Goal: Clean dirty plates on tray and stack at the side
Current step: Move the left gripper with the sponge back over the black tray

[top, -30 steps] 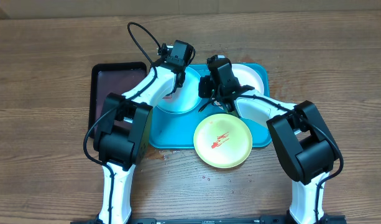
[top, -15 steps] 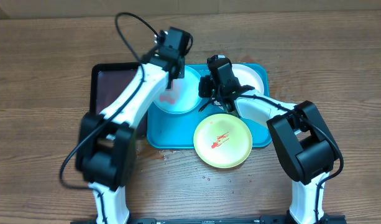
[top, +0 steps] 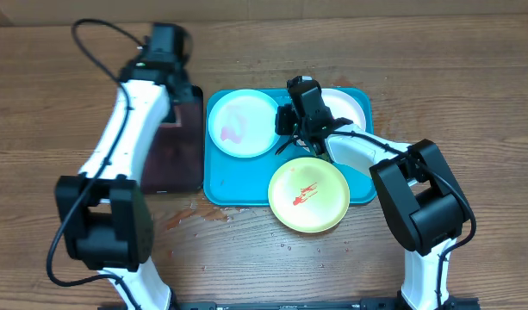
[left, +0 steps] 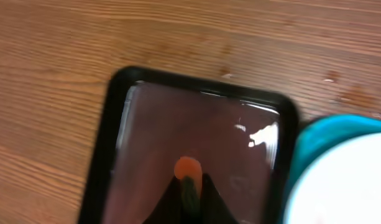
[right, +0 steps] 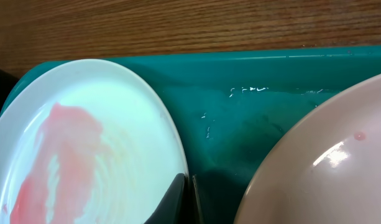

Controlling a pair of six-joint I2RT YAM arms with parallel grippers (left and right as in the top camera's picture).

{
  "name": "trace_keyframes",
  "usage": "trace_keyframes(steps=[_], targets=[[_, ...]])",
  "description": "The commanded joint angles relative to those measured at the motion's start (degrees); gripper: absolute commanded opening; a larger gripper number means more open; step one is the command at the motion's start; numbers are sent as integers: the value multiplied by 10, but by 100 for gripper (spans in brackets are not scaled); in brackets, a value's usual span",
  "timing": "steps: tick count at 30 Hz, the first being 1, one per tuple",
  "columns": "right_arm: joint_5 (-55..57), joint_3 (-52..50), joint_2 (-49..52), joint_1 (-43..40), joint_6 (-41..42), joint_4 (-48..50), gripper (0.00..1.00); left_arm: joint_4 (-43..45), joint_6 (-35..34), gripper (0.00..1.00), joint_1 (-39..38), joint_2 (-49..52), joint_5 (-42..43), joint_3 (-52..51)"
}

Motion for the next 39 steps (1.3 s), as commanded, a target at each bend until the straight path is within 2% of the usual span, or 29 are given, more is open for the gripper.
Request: trace_keyframes(steps=[1,4,13,14,15,16,19,21,24,26,33,35,39], targets=[[5,17,-4,-2,1,6,4,16,56,4,34,1,85,-36],[5,17,-4,-2,1,6,4,42,56,4,48,1,111,-79],[5,17,-4,-2,1,4,4,131,47,4,47,1,110,-195],[5,17,-4,-2,1,4,4,135,47,7,47,1,109,-198],[5,17,-4,-2,1,2,4,137,47,13,49,1,109,-199],[5,17,-4,-2,1,1,4,138,47,29,49,1,109,-199],[5,17,-4,-2,1,0,4,146,47,61,49,1,109,-199],[5,17,-4,-2,1,0,4,147,47,76,49,-1,109,-198],[5,17,-10,-2,-1,0,4,137,47,87,49,-10,107,-184],[5,17,-15,-2,-10,0,4,128,47,90,49,-18,108,-173],[5,17,-35,-2,-16,-7,4,104,47,95,38,-83,109,-139],[5,17,-35,-2,-16,-14,4,106,47,100,29,-104,108,-139],[4,17,-35,-2,-16,-35,4,106,47,100,12,-139,109,-139]])
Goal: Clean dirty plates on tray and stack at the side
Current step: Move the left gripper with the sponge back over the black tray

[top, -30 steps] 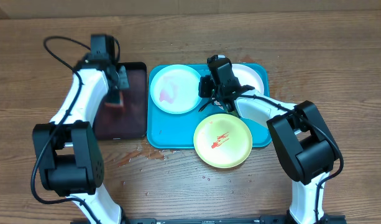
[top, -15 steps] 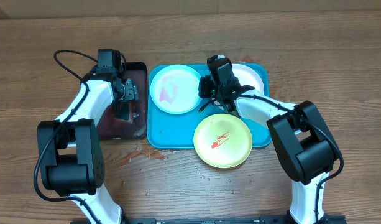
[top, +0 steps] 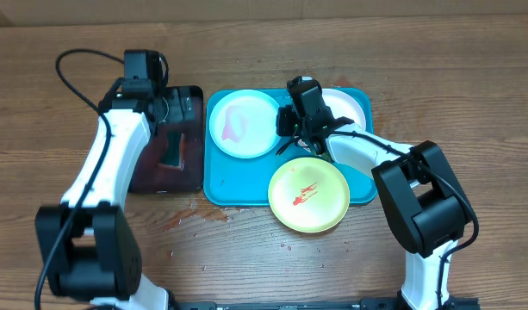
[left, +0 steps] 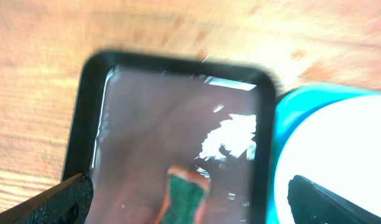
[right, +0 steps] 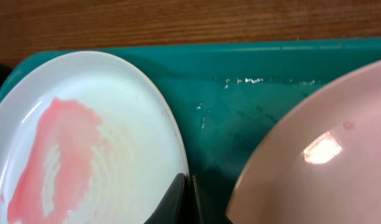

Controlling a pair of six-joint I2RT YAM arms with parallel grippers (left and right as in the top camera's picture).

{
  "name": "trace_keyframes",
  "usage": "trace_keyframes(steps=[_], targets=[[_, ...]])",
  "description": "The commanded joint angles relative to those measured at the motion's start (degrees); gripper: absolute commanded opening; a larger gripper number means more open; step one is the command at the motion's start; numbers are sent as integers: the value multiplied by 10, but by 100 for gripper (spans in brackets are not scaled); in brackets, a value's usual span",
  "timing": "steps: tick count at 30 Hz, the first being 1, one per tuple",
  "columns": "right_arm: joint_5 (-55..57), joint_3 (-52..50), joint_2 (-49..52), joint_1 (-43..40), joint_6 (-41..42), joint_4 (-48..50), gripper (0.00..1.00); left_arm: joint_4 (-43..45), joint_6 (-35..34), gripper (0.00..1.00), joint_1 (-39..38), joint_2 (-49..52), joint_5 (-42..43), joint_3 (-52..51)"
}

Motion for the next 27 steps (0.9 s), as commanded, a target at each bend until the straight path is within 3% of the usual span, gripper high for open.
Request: trace_keyframes(steps=[1,7,13,16,27], targets=[[0,16,-26,-2,-3,-9,4,-1,7,100,-18,-36,4,12],[-23,16,-26,-2,-3,-23,4,-2,7,100,-35,-42,5,12],[-25,17,-26,-2,-3,-25,22,-2,7,100,-46,-43,5,12],[-37,24,-26,-2,-23,-47,25,-2,7,100,-47,-43,5,12],[-39,30,-23,0,-49,-83,27,-2,7,100,-47,-43,5,12]])
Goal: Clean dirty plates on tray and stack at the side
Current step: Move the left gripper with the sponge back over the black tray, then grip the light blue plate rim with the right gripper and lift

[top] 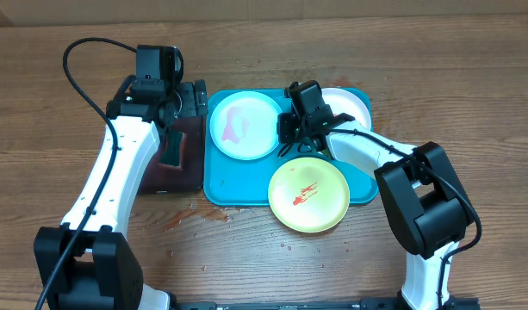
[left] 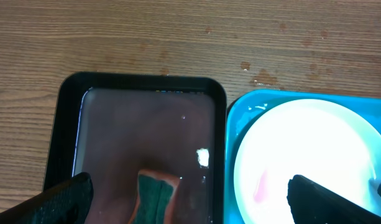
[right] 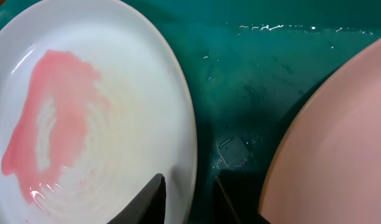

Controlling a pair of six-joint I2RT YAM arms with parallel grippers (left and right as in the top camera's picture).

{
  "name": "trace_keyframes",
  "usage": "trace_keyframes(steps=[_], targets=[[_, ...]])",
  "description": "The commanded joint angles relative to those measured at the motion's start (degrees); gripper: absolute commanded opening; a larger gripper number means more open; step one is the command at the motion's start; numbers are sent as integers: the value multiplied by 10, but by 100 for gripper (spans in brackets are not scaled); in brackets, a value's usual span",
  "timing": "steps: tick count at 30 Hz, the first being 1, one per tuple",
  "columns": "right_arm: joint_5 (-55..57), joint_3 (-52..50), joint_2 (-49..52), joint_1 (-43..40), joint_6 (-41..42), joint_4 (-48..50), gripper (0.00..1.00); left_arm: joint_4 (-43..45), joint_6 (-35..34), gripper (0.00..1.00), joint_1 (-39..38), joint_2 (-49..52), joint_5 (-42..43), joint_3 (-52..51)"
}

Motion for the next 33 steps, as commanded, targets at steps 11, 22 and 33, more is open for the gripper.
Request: trace_keyframes(steps=[11,22,33], targets=[[4,14,7,22,-42,18,27,1,7,100,-5,-6,2,8],[67,13,21,31,-57,18,24,0,7,100,-5,-6,2,8],[83,14,47,35,-87,46,18,4,9,100,-3,-6,-4,8]])
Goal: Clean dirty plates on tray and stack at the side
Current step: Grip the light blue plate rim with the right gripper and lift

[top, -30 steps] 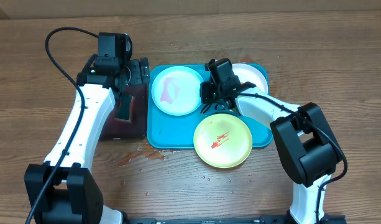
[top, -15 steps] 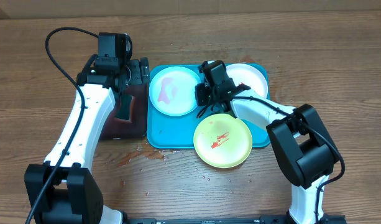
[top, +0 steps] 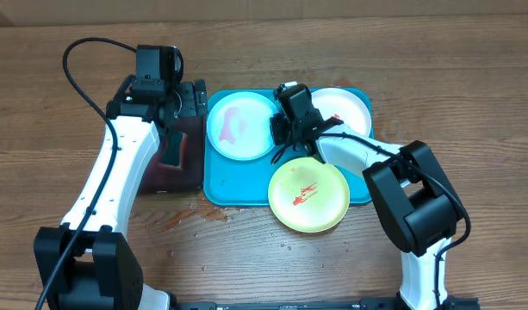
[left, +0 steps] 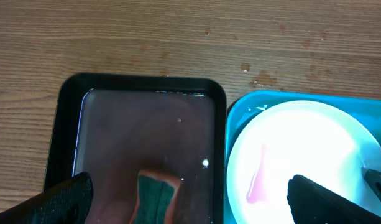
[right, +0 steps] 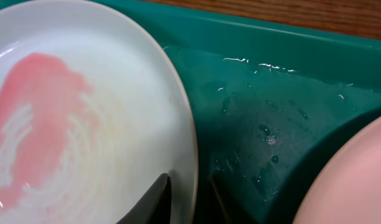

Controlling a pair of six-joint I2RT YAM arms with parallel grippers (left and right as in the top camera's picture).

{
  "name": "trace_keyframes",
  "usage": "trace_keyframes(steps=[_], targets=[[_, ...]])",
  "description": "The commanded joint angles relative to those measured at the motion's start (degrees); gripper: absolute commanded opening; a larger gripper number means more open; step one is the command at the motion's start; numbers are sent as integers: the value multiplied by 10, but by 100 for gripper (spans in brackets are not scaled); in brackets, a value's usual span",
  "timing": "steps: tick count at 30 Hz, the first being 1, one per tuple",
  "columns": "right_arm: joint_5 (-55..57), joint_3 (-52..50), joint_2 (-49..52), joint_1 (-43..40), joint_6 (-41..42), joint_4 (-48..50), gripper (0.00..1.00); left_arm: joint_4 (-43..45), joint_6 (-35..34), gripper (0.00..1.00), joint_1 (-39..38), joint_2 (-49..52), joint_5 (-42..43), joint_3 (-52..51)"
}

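Observation:
A white plate (top: 239,126) with a pink smear lies at the back left of the teal tray (top: 216,185). My right gripper (top: 279,131) is shut on its right rim, which looks slightly raised. In the right wrist view one finger lies inside the white plate (right: 72,124) and the other outside its rim, around the gripper's midpoint (right: 187,196). A yellow-green plate (top: 308,195) with red streaks overhangs the tray's front. A pale pink plate (top: 345,108) sits at the back right. My left gripper (top: 182,99) hangs wide open above the sponge (left: 158,196).
A black basin (top: 182,172) of murky water stands left of the tray, holding the green and orange sponge (top: 173,148). Wet spots mark the wood in front of the tray. The pale pink plate (right: 358,180) lies close to my right fingers.
My right fingers stand closer together on the white plate's rim. The plate has shifted slightly left and its right side looks raised. The left arm has not moved.
My left gripper was low in the basin, shut with the sponge at its tips, and my right fingers were shut beside the white plate's rim. Then the left gripper was open with the sponge lying in the water. Then my right fingers straddled the rim; now they grip it.

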Motion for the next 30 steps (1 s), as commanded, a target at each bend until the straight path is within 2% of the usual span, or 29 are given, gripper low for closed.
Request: trace_keyframes(steps=[1,4,11,17,22,30], targets=[[10,7,23,7,-19,2,15,3,9,100,-3,-6,-4,8],[10,7,26,14,-38,8,4,5,10,100,-3,-6,-4,8],[21,37,22,13,-43,-2,4,7,11,100,-3,-6,-15,9],[76,126,-6,-3,-46,-100,4,4,26,100,5,-17,-30,27],[94,188,-42,-17,-78,-164,4,7,50,100,19,-34,-31,32],[193,195,-135,-24,-199,-190,4,7,54,100,27,-38,-33,31]])
